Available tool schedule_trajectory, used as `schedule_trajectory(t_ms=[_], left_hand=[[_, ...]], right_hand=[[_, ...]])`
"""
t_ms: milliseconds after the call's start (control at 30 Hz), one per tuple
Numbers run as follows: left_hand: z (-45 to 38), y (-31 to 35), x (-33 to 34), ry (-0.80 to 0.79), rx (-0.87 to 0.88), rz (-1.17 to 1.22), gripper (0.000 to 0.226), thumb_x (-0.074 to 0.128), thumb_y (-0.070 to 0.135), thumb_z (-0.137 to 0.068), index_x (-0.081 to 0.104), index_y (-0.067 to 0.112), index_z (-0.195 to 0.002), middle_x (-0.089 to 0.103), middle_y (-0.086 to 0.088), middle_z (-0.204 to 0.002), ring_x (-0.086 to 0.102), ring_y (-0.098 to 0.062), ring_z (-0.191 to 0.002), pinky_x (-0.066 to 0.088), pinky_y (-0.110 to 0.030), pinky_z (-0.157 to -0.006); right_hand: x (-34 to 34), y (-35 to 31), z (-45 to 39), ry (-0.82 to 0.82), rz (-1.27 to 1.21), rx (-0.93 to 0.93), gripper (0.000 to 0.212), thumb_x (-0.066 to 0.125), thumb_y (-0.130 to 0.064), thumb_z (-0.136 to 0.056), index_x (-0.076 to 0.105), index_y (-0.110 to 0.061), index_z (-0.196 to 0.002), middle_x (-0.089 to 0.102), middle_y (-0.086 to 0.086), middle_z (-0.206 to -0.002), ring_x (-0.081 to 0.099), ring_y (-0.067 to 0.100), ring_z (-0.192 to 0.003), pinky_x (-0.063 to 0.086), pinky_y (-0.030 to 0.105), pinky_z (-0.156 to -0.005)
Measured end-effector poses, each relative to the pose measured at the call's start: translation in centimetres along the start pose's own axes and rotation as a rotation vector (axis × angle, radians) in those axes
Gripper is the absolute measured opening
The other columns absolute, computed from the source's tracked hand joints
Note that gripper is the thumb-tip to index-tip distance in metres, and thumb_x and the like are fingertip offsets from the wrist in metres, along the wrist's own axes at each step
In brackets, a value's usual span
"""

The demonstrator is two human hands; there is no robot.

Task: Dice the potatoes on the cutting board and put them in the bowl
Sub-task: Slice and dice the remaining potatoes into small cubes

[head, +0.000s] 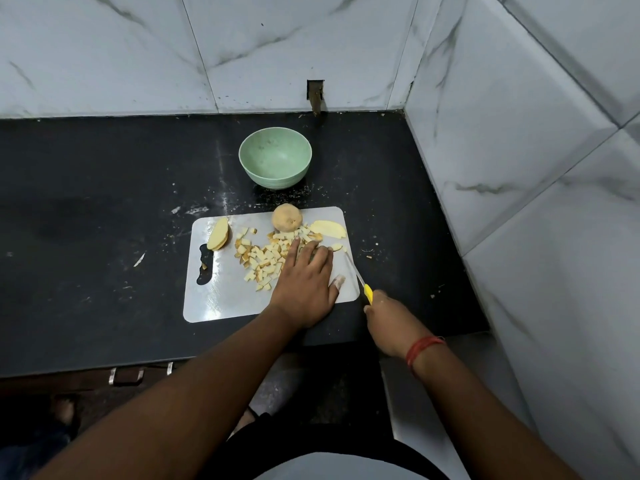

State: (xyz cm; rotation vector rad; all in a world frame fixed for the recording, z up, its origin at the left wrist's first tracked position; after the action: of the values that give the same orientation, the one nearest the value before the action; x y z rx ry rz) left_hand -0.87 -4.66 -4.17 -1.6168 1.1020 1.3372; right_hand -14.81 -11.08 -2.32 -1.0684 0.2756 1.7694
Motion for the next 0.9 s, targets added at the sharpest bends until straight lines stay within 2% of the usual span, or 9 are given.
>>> schedule_trajectory(t_ms=[100, 233, 367, 433, 533, 633, 800, 900], left_hand=[[0.0, 0.0, 0.0, -0.002, -0.005, 0.006, 0.064, 0.037, 0.050, -0.105, 0.053, 0.001, -0.142, 0.055, -0.013, -0.137, 0.044, -0.035, -0.136, 0.020, -0.057, -0.123], [0.1, 0.0, 0.0, 0.004, -0.006, 0.016, 0.064, 0.038, 0.050, -0.105, 0.053, 0.000, -0.142, 0.055, -0.013, -0.137, 0.044, -0.036, -0.136, 0.021, -0.057, -0.123], [0.1, -0.1, 0.1, -0.002, -0.009, 0.011, 0.064, 0.036, 0.050, -0.105, 0.053, 0.001, -0.142, 0.056, -0.012, -0.137, 0.042, -0.034, -0.137, 0.022, -0.057, -0.123], [0.1, -0.1, 0.2, -0.001, -0.008, 0.018, 0.064, 0.036, 0.050, -0.105, 0.054, 0.001, -0.142, 0.056, -0.012, -0.138, 0.041, -0.034, -0.138, 0.022, -0.056, -0.123], [0.1, -0.2, 0.0, 0.020, -0.008, 0.024, 0.063, 0.037, 0.049, -0.105, 0.055, 0.002, -0.142, 0.056, -0.012, -0.139, 0.042, -0.034, -0.138, 0.023, -0.056, -0.123], [0.5, -0.3, -0.1, 0.055, -0.010, 0.035, 0.058, 0.039, 0.044, -0.104, 0.059, 0.003, -0.139, 0.057, -0.011, -0.139, 0.045, -0.033, -0.136, 0.023, -0.055, -0.123], [0.7, -0.4, 0.0, 0.067, -0.035, 0.050, 0.056, 0.041, 0.042, -0.103, 0.060, 0.004, -0.139, 0.058, -0.011, -0.141, 0.047, -0.033, -0.136, 0.023, -0.055, -0.123], [0.5, -0.5, 0.1, 0.054, -0.044, 0.062, 0.055, 0.042, 0.042, -0.103, 0.060, 0.005, -0.139, 0.057, -0.010, -0.140, 0.047, -0.034, -0.135, 0.024, -0.055, -0.123]], right_hand=[[-1.0, -0.8, -0.1, 0.079, -0.063, -0.066, 0.017, 0.039, -0.021, -0.103, 0.044, -0.006, -0.110, 0.059, 0.015, -0.097, 0.051, 0.022, -0.073, 0.039, 0.030, -0.066], [-0.9, -1.7, -1.5, 0.037, -0.039, -0.019, 0.020, 0.040, -0.014, -0.100, 0.044, -0.006, -0.118, 0.060, 0.018, -0.110, 0.058, 0.029, -0.088, 0.040, 0.032, -0.070], [0.0, -1.4, -1.3, -0.025, 0.033, 0.016, 0.028, 0.043, -0.013, -0.099, 0.040, -0.005, -0.126, 0.059, 0.014, -0.106, 0.052, 0.023, -0.080, 0.039, 0.030, -0.069], [0.4, -0.8, -0.5, -0.033, 0.050, 0.010, 0.022, 0.044, -0.015, -0.101, 0.041, -0.007, -0.121, 0.061, 0.013, -0.107, 0.050, 0.020, -0.076, 0.037, 0.029, -0.067], [-0.1, -0.6, 0.5, -0.005, -0.018, -0.023, 0.015, 0.040, -0.021, -0.104, 0.043, -0.010, -0.114, 0.058, 0.010, -0.096, 0.051, 0.019, -0.073, 0.037, 0.029, -0.065], [-0.8, -1.5, 0.0, 0.055, -0.065, -0.068, 0.014, 0.040, -0.017, -0.102, 0.044, -0.008, -0.112, 0.060, 0.015, -0.101, 0.053, 0.023, -0.075, 0.039, 0.030, -0.065], [-0.2, -2.2, -1.8, 0.008, -0.020, -0.027, 0.022, 0.040, -0.010, -0.098, 0.044, -0.005, -0.120, 0.061, 0.018, -0.111, 0.051, 0.025, -0.080, 0.038, 0.031, -0.068], [0.4, -1.4, -1.3, -0.010, -0.033, -0.017, 0.010, 0.041, -0.014, -0.100, 0.042, -0.010, -0.109, 0.061, 0.016, -0.107, 0.053, 0.023, -0.079, 0.039, 0.030, -0.069]])
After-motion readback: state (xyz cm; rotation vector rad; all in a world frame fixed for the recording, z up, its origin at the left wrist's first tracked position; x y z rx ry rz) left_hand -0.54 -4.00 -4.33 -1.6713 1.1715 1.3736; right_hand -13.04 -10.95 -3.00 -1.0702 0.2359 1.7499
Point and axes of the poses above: each hand's wrist, its own z-axis away from the middle knuckle, its own x-axis out of the palm, y = z × x, the point moved 7 cm from there along -z, towards the middle knuckle
